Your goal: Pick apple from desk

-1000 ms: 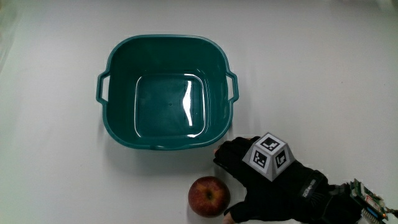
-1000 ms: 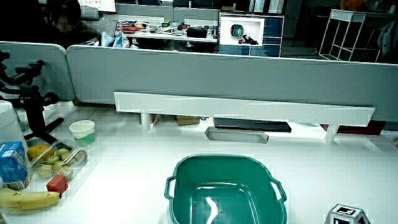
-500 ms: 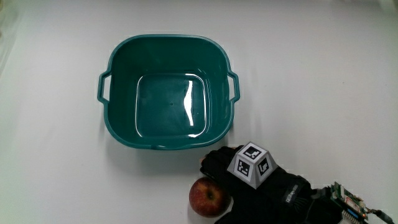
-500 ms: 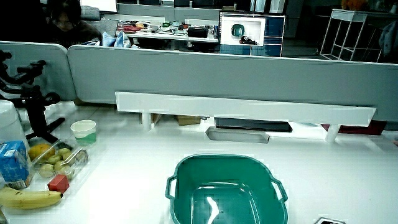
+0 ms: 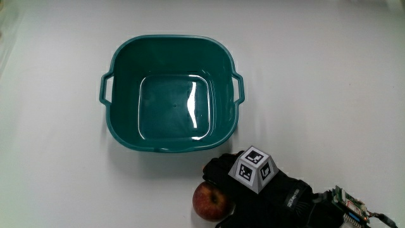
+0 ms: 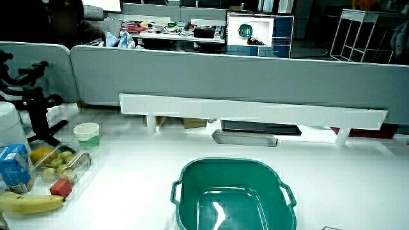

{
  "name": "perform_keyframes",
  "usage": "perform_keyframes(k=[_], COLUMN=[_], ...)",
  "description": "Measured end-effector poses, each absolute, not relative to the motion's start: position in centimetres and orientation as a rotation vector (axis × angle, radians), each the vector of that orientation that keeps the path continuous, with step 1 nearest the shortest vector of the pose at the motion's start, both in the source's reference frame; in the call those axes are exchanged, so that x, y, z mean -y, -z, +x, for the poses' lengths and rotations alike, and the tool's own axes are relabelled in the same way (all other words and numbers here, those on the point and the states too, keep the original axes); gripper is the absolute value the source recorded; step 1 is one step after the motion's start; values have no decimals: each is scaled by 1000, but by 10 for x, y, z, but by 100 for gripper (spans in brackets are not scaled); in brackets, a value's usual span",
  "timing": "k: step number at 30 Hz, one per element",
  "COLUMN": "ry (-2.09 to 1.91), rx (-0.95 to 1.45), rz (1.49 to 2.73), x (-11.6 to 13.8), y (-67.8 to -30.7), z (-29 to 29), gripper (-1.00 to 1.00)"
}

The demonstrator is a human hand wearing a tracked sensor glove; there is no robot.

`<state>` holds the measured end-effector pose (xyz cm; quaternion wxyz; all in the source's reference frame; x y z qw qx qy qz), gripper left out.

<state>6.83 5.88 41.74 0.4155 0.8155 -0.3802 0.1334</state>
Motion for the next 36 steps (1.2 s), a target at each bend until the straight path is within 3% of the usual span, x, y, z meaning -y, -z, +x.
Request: perform_keyframes(k=[16, 27, 28, 30, 32, 33, 36], ry=[-371, -373, -391, -386, -390, -384, -414], rx=[984, 1067, 1055, 1071, 1062, 1073, 1059], rz=[2077, 2166, 2111, 2148, 2101, 2157, 2093], x=[-61, -67, -66, -68, -66, -67, -64], y=[-418, -412, -408, -415, -409, -412, -405], z=[66, 63, 62, 62, 60, 61, 60], gripper=[66, 100, 100, 100, 100, 100, 100])
